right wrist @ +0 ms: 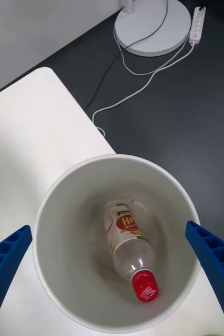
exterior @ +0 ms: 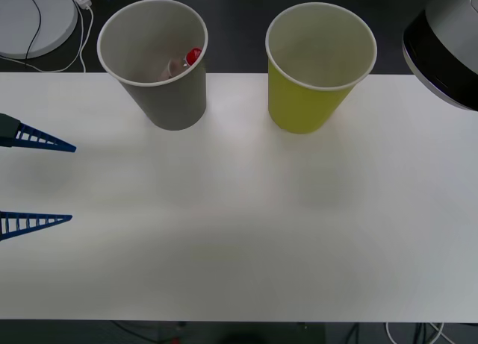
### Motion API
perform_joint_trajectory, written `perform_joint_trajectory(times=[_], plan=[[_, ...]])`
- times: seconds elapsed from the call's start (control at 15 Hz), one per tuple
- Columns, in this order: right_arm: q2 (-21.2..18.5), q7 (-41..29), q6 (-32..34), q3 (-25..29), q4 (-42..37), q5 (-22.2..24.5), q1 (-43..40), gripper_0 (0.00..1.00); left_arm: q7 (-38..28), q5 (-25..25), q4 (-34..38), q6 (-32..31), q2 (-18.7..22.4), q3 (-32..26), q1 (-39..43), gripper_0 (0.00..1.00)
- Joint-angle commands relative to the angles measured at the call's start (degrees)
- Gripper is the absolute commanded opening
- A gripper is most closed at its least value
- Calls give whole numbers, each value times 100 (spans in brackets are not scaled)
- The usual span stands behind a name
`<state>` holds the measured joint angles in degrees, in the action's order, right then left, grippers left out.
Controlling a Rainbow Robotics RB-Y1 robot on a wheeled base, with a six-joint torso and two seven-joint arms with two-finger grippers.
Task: Put the can into the green bin and the plastic bottle into the gray bin
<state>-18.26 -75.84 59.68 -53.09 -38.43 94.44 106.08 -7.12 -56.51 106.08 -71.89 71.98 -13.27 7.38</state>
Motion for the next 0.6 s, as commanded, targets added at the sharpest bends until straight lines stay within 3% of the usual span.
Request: perform_joint_trajectory(times=[0.07, 0.53, 0.6], plan=[[-90, 157, 0, 0, -33, -93, -52, 100, 0, 0, 0, 0, 0, 0, 0, 100], [-679, 351, -9, 35, -868, -427, -404, 100, 0, 0, 0, 0, 0, 0, 0, 100], [-828, 421, -9, 53, -1017, -646, -500, 100, 0, 0, 0, 0, 0, 0, 0, 100]])
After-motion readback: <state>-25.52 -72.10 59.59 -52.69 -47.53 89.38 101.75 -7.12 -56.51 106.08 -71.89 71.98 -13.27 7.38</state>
